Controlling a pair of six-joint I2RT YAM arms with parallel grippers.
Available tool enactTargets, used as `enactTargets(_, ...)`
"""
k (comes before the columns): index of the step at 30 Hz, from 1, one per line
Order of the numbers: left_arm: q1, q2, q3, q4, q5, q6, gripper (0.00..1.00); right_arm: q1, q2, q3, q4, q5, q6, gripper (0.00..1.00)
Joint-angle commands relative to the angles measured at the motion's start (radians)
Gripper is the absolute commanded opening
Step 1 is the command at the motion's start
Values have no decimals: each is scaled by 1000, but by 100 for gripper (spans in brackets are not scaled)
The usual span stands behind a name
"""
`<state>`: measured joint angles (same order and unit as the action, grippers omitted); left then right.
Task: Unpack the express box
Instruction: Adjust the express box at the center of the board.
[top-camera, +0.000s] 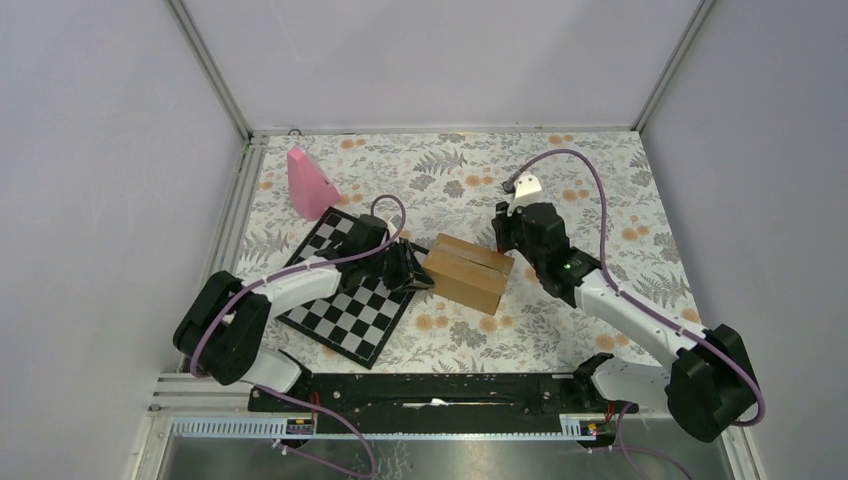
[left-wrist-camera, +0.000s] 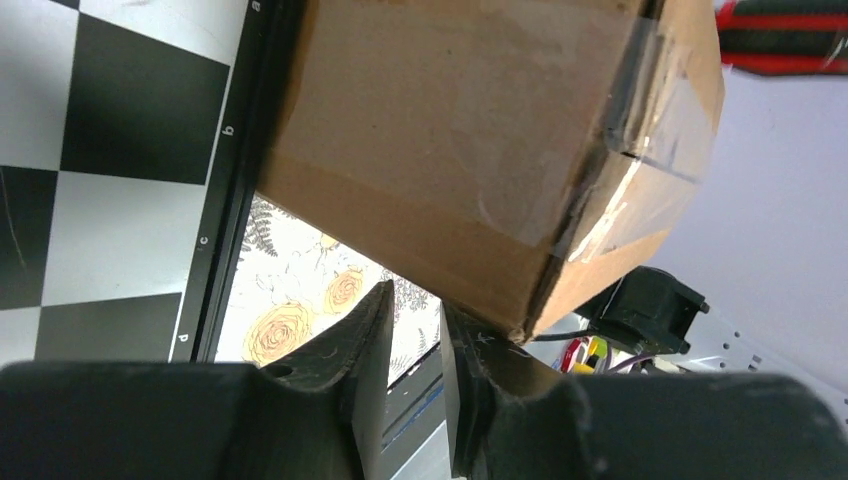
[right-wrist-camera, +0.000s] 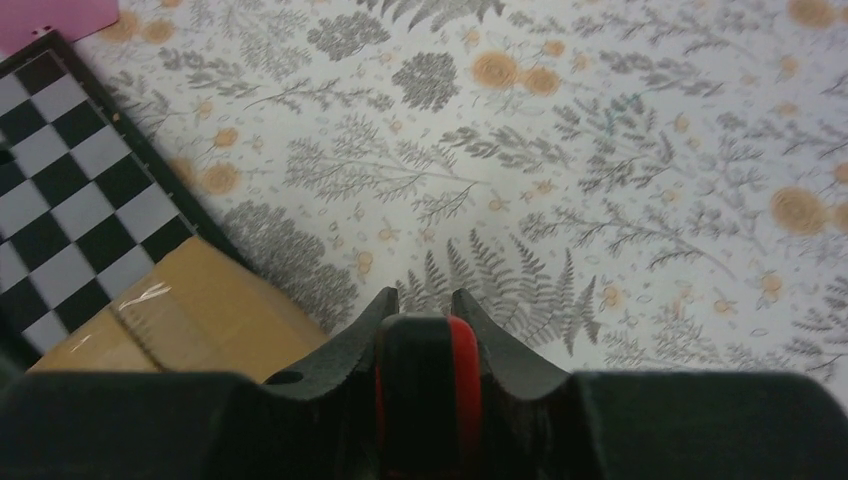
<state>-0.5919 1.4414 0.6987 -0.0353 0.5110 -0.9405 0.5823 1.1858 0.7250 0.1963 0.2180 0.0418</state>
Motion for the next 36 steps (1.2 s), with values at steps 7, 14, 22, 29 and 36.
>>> enactTargets(7, 28, 71, 102, 81, -3, -5, 27, 0, -205, -29, -159, -141, 210, 0)
enactTargets(14, 30, 84, 158, 41, -5, 20, 34, 0, -245, -30, -272, -116, 242, 0)
enactTargets(22, 32, 15, 201, -73, -6, 82, 50, 1, -244, 98, -348, -32, 201, 0)
enactTargets(29, 32, -84, 168, -34, 11, 21, 67, 8, -226, 149, -212, -22, 203, 0)
enactTargets(36, 33, 2, 118, 198, 48, -114, 71, 176, -110, 161, 59, 88, 118, 0)
